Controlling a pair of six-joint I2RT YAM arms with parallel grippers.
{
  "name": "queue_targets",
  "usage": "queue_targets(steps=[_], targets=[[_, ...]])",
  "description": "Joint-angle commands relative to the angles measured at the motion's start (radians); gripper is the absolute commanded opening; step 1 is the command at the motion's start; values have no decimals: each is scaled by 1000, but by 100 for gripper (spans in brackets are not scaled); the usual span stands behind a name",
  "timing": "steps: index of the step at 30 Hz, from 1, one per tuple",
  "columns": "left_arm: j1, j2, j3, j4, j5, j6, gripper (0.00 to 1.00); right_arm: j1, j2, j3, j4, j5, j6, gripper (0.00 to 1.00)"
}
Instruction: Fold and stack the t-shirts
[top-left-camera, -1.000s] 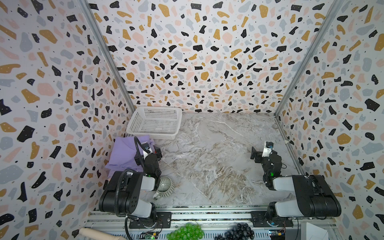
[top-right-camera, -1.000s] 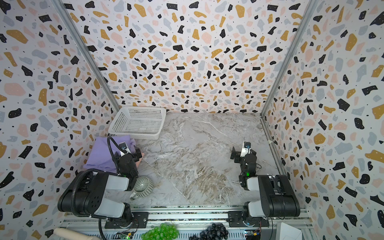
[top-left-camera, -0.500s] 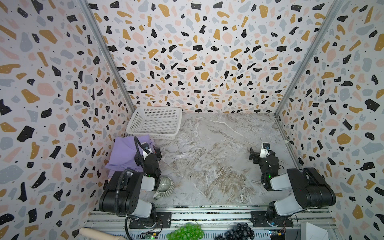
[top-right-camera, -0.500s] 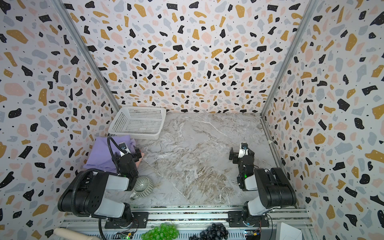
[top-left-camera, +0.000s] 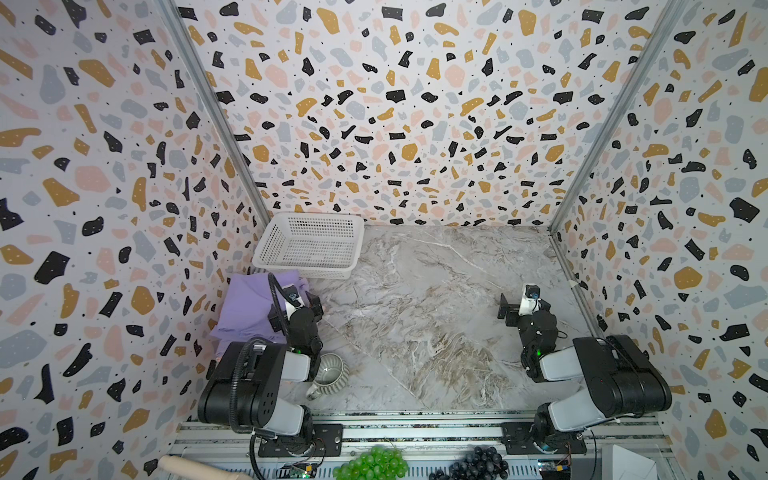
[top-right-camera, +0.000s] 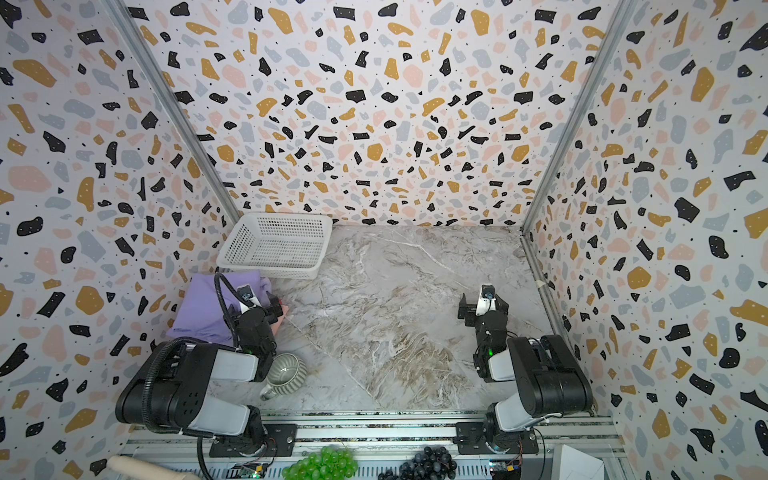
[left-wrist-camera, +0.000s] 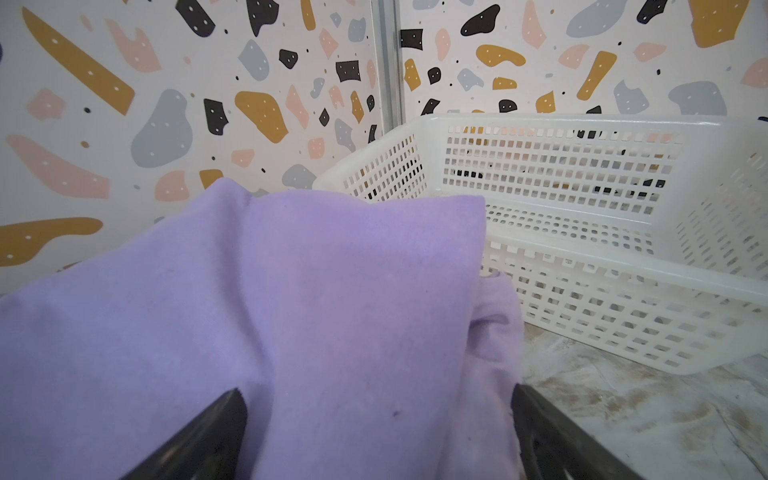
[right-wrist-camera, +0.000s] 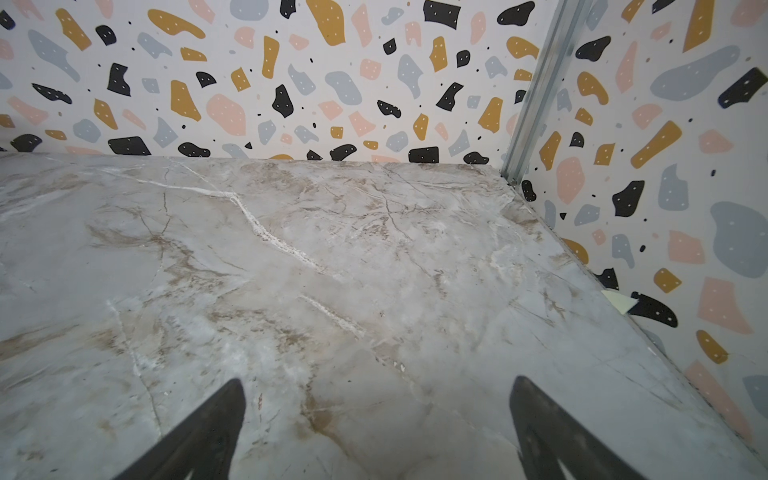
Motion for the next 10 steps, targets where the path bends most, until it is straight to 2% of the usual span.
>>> queue_targets(steps=[1,10], targets=[[1,-1,6,49,-19,-4,100,6,-10,15,16,15,-11,99],[1,-7,1,52,-19,-4,100,-1,-17,10,16,6,-9,99]])
